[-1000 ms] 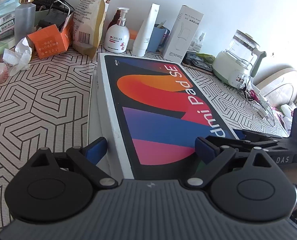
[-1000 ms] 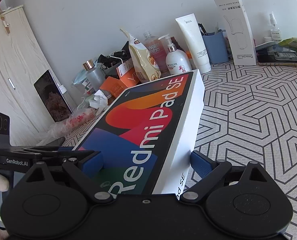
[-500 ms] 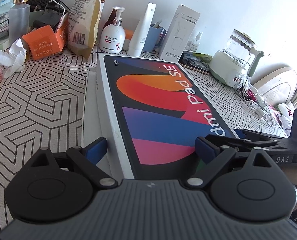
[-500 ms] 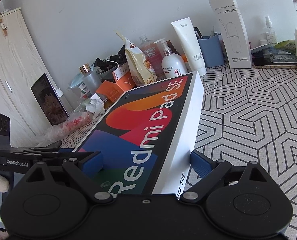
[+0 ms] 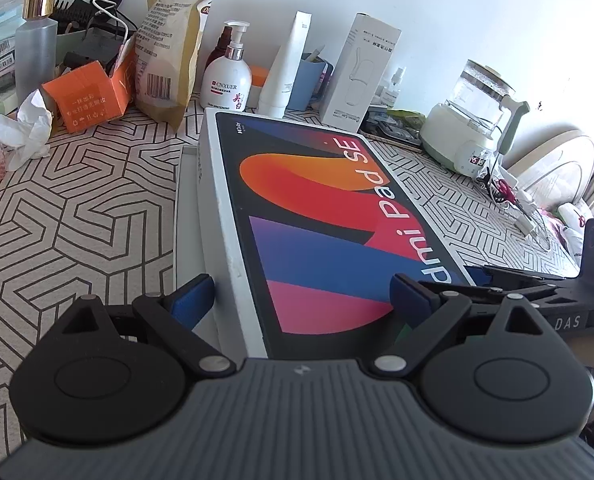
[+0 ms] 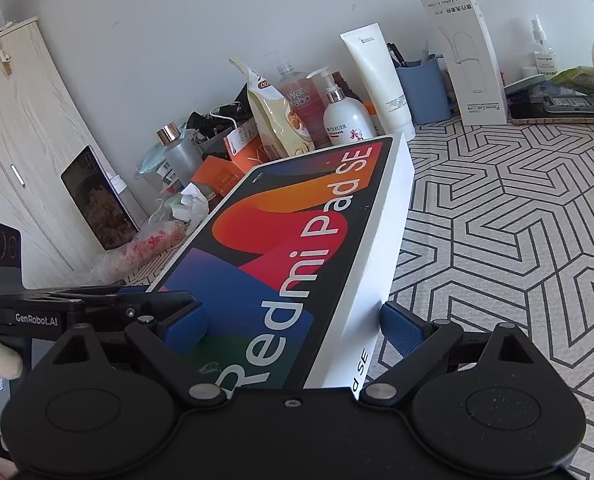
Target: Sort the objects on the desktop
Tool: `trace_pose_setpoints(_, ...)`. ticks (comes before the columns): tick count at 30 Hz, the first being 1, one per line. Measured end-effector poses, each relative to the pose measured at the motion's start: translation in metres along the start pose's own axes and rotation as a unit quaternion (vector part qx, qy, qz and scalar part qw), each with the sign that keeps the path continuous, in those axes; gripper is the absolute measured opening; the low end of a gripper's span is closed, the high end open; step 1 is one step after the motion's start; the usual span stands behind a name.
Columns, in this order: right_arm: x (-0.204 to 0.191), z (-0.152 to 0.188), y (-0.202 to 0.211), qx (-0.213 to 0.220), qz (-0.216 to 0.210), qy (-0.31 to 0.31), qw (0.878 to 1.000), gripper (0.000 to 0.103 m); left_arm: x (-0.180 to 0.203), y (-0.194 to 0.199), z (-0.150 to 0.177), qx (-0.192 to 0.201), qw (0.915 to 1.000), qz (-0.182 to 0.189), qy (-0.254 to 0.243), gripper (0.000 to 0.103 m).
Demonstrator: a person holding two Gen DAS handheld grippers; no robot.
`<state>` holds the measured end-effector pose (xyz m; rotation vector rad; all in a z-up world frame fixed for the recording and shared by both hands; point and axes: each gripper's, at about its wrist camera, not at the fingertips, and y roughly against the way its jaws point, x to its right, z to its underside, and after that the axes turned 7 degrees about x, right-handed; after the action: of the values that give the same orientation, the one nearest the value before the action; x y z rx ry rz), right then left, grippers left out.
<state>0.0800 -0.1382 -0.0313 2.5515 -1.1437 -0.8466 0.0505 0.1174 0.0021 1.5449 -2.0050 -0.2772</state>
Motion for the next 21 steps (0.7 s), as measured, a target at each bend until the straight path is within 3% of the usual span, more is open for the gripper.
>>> trace_pose_setpoints(21,-0.0032,-0.005,-0.0078,0.008,-0.003,-0.003,1.0,0.097,-0.0098,-0.0059,-0.0035,0.001,0.9999,-0.008,0.008,0.095)
